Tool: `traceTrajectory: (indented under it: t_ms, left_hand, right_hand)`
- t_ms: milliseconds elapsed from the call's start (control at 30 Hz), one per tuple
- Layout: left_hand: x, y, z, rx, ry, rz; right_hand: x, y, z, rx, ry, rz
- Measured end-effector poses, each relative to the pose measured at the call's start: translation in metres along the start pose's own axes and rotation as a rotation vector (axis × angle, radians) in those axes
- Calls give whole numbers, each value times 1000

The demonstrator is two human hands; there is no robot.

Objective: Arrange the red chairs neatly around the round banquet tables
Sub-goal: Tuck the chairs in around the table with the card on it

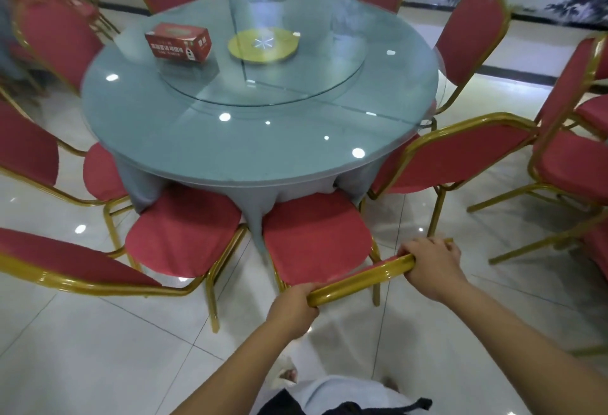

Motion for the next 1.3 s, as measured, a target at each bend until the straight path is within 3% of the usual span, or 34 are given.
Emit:
traceTrajectory:
  t_ms: [200,367,567,633,800,1000,1300]
  left_hand:
    - [-1,-1,5,-80,51,73]
    - [-2,24,9,-212,41,103]
    - [10,134,-21,-17,13,-7]
    - [20,163,-33,13,13,-112]
    - [37,221,-56,131,38,-286]
    - [51,270,-94,234,104,-60]
    - [24,298,-213,164,140,-23]
  right_hand:
    - [6,2,1,-75,-53,-84]
    - [8,6,11,-262,-191,-253]
    - [-2,37,21,-445,-248,-369]
    - [-5,62,20,-415,-275,-438]
    - [-1,164,13,-137,-312,-688]
    - [-29,262,-2,44,-204,-808]
    - [-65,302,-76,72,-156,-873]
Point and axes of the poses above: each hand's wrist, its own z-axis away from the middle knuckle, its own x-axis out of the palm, y = z × x, the point moved 9 cm from there along -z, towards the middle knuckle, and after that the axes turned 12 degrees about x, right-handed, at the moved point
